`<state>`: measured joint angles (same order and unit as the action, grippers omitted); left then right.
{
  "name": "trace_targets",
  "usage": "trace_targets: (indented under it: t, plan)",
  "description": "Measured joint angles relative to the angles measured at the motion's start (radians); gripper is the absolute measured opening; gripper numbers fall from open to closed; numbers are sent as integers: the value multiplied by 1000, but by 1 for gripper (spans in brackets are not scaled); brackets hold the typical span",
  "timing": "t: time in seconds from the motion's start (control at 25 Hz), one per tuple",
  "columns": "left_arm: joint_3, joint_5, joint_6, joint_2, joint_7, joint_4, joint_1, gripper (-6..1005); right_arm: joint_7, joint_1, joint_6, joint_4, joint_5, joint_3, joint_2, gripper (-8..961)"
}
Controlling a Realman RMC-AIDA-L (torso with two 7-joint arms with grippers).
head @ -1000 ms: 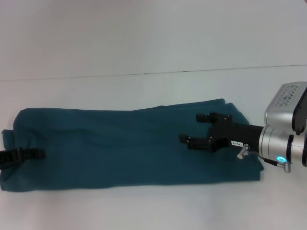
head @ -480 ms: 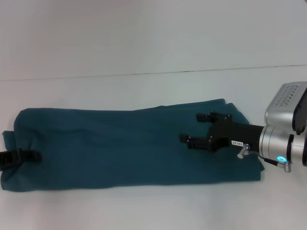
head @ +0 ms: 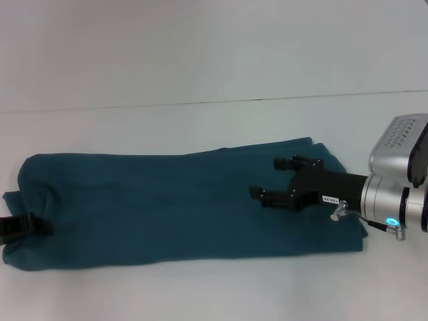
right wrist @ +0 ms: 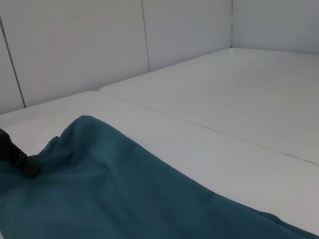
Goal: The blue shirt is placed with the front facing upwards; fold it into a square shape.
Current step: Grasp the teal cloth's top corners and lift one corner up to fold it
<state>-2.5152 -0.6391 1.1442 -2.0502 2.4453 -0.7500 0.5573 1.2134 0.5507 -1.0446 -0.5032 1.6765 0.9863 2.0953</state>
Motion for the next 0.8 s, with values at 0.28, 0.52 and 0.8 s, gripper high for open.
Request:
trace_targets:
  t: [0.28,0.52,0.8]
  plan:
    - [-1,-8,1,-6,-8,-31,-2,158,0,0,0,0,0,0,0,864]
    - [-1,-9,29,-20,-11,-103,-11,123,0,1,-9,0,0,7,0,862]
    - [-2,-12,49,-22,-11,-124,-11,123,0,10,-14,4,0,30,2,859]
